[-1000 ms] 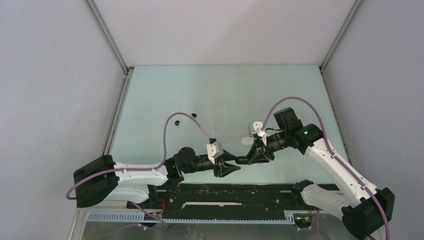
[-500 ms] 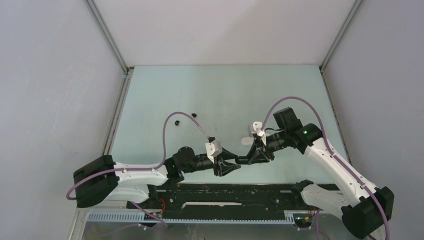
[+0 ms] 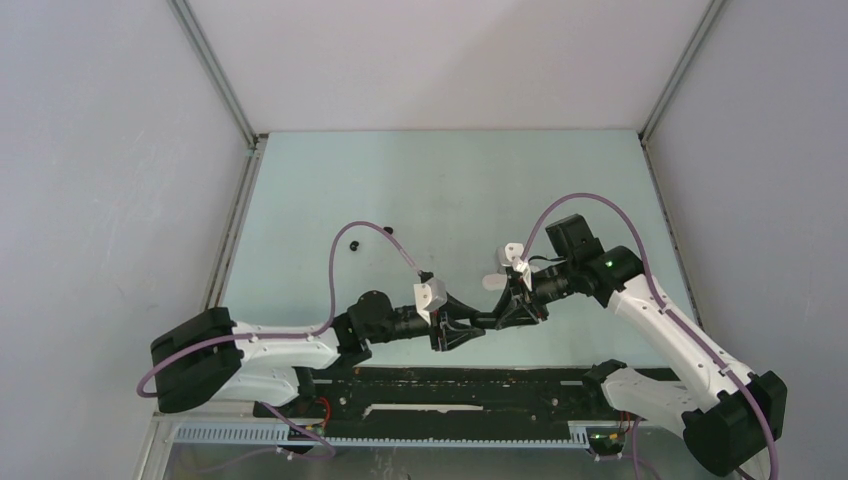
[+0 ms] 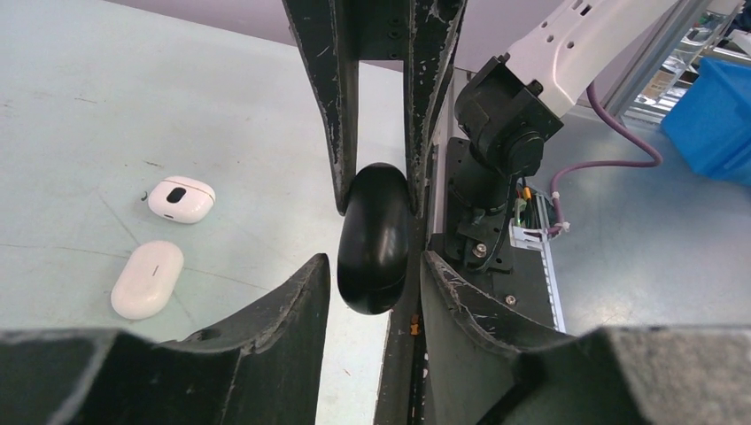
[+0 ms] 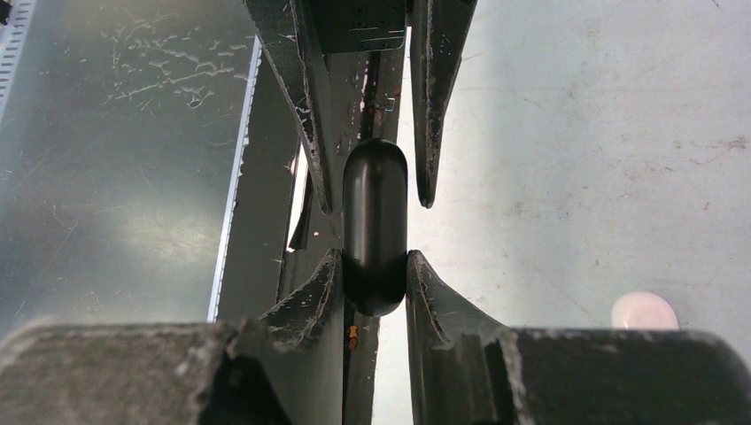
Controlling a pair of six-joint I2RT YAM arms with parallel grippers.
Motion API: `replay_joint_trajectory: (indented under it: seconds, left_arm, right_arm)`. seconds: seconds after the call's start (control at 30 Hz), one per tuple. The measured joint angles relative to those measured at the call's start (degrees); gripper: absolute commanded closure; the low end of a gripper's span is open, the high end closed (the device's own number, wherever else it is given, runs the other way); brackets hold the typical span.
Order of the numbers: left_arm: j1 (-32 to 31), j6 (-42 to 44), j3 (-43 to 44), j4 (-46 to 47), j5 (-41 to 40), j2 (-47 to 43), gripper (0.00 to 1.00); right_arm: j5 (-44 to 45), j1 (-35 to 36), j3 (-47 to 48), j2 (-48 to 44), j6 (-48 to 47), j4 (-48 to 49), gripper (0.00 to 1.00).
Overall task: Insert the wireless bluetooth earbuds into the charging case
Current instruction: Adjust the charging case.
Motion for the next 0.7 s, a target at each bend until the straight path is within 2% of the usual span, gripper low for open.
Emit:
replay_joint_trajectory:
  seconds: [0.4, 0.6, 0.7]
  left_arm:
    - [0.4, -0.9, 0.0, 0.1, 0.0, 0.9, 0.51]
    - [0.6, -0.9, 0.0, 0.3, 0.0, 1.0, 0.58]
    - [0.7, -0.9, 0.0, 0.6, 0.3, 1.2, 0.68]
  right_arm:
    - [-0.4, -1.0, 0.0, -0.6, 0.0, 0.0, 0.91]
    - [-0.7, -1.1, 0.0, -0.6, 0.0, 0.0, 0.91]
    - [-0.7, -1.1, 0.0, -0.6, 0.0, 0.0, 0.9]
